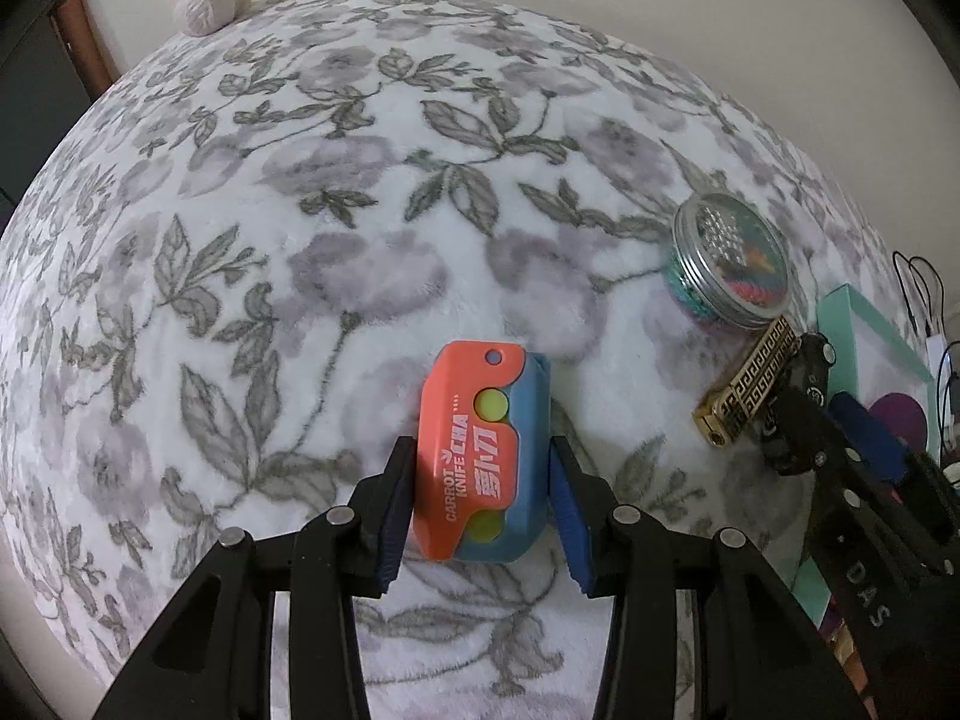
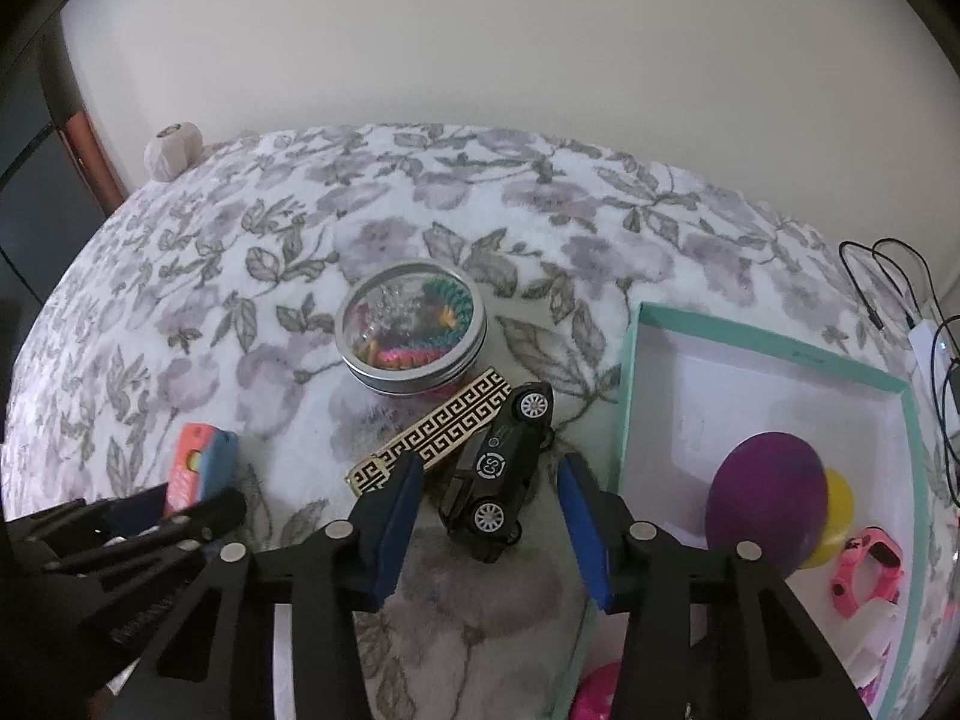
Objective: Organize rigid objects
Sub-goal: 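Grasp the orange-blue carrot knife with the left tool while the right tool grasps the black toy car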
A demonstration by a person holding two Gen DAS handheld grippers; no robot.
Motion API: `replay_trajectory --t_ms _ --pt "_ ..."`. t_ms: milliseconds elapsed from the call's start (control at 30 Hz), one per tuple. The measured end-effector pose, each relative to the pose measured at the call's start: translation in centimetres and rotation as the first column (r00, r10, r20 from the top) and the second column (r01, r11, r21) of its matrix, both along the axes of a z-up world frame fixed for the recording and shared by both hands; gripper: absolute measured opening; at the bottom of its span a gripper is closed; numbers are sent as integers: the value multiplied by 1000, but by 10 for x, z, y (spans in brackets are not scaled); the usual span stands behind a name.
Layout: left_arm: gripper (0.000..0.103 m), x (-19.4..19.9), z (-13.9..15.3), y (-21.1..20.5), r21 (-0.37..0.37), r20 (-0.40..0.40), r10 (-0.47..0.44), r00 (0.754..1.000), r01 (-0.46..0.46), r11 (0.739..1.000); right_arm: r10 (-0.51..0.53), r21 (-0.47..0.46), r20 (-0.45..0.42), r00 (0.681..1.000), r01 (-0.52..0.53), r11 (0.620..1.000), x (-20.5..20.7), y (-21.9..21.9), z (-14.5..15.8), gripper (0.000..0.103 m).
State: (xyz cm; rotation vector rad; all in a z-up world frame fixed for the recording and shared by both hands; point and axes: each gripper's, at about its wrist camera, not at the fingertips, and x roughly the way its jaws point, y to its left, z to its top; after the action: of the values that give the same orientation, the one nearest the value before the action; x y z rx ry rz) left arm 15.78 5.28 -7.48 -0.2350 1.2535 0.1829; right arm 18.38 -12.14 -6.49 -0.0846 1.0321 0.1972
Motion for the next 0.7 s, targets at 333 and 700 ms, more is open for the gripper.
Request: replay_trajectory --t_ms 333,700 --pt "45 9 -6 -3 22 1 0 1000 0 1000 -29 -4 -12 1000 29 1000 6 -1 -12 35" --pt "44 0 5 -14 24 10 17 1000 -17 1000 -45 81 -13 999 46 996 1 -11 -1 34"
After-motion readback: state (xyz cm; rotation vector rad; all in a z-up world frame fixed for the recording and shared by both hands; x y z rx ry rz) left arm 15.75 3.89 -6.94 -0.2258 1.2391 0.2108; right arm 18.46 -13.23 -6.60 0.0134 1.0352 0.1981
